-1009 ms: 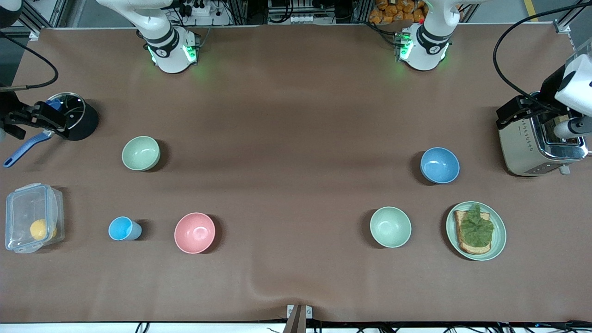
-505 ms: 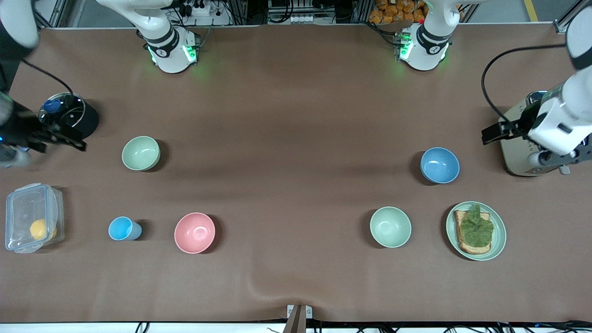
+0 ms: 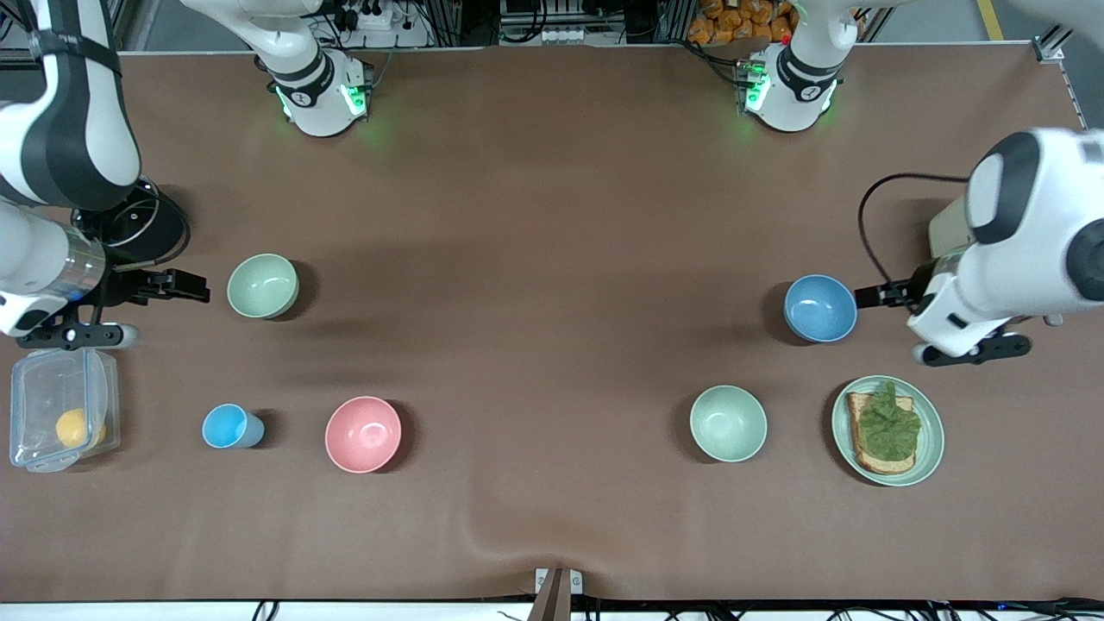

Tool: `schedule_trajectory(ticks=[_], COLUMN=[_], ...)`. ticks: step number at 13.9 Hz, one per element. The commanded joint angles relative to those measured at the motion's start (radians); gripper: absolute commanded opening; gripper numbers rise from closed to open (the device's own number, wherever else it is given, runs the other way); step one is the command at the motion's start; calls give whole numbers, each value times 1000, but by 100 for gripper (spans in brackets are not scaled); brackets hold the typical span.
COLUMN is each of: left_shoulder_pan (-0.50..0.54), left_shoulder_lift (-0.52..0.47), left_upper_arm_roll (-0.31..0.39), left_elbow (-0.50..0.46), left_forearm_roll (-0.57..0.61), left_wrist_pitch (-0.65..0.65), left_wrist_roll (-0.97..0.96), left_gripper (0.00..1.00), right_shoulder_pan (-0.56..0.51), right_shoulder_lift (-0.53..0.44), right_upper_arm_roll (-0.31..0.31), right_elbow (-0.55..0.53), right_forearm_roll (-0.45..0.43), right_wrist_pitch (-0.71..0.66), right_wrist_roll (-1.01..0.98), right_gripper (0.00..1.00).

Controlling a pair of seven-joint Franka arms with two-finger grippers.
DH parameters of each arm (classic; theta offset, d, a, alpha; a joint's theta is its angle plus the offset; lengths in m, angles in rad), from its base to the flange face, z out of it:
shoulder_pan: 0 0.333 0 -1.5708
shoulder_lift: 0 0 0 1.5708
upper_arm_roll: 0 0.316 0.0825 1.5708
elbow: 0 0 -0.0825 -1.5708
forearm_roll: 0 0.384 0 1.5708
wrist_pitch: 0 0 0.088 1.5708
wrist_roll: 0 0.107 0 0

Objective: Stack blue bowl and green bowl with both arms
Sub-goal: 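Grasp the green bowl with the right gripper while the left gripper grasps the blue bowl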

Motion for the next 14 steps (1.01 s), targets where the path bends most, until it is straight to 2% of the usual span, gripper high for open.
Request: schedule_trajectory(ticks=[1,4,6,7,10,12,14], left_shoulder_pan=[35,55,66,81,93,104,125], left_shoulder_lift=[-33,-36,-36,-36,-36,-31,-19], left_upper_arm_roll=[-4,-5,-5,-5,-5,-5,-5], left_elbow=[-125,-255,-309,-338,-435,-458,-481], left_forearm_roll=[26,44,47,53,65,67,69], left_wrist_pitch=[115,250,303,335,468,498,539], left_wrist_roll=[14,21,21,21,21,21,30], left_gripper=[100,100,100,100,100,100,100], right_shoulder_pan=[-54,-114,-143,-161,-166,-164,-163], right_shoulder_lift=[-119,-124,-136,-126,-98,-74,-38], right_upper_arm_roll=[7,7,7,7,6,7,7], right_elbow=[-222,-345,-474,-505,-586,-646,-666], right_forearm_roll=[31,47,65,73,84,84,84], right_wrist_pitch=[137,249,407,451,575,695,769], right_wrist_roll=[-94,-271,-344,-387,-403,-403,-403], right_gripper=[100,100,100,98,89,73,72])
